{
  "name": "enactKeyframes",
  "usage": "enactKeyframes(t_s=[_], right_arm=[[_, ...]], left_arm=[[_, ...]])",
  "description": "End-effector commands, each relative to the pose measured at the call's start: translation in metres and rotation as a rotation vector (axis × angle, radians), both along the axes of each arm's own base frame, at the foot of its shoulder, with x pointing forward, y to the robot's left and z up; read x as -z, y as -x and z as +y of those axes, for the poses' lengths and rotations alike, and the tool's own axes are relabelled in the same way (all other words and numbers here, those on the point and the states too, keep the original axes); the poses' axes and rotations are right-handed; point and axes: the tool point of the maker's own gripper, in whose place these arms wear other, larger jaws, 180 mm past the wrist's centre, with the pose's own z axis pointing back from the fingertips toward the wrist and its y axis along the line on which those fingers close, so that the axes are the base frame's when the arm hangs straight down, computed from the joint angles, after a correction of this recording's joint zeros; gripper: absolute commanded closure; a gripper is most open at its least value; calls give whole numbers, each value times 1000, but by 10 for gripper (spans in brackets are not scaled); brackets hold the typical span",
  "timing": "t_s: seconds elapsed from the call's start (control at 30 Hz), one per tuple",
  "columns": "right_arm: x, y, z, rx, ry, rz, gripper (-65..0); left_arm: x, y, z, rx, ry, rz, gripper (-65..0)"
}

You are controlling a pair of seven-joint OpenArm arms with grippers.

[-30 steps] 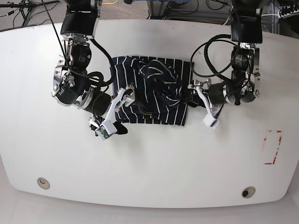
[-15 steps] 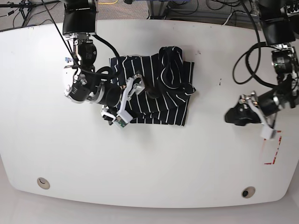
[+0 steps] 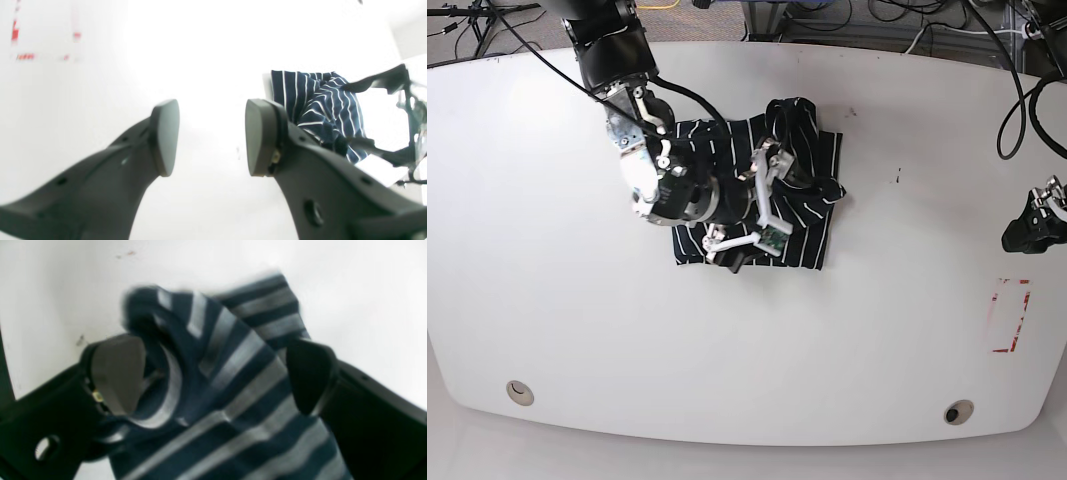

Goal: Fold the T-shirt properly
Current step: 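Release the shirt with the left gripper and move it aside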

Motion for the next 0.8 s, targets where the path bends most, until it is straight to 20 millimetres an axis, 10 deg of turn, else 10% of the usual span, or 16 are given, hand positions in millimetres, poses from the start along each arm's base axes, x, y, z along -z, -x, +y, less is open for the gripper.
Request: enactKeyframes(t_s=[0.0, 0.47, 0.77], right_arm=[[-12, -9, 18, -44, -9, -55, -650], [10, -28, 48, -43, -48, -3, -633], [15, -29, 47, -35, -57, 12, -141]], left_arm=[[-16, -1, 11, -19, -16, -48, -300], [3, 12, 6, -32, 17, -5, -300], [5, 12, 7, -35, 19, 0, -300]])
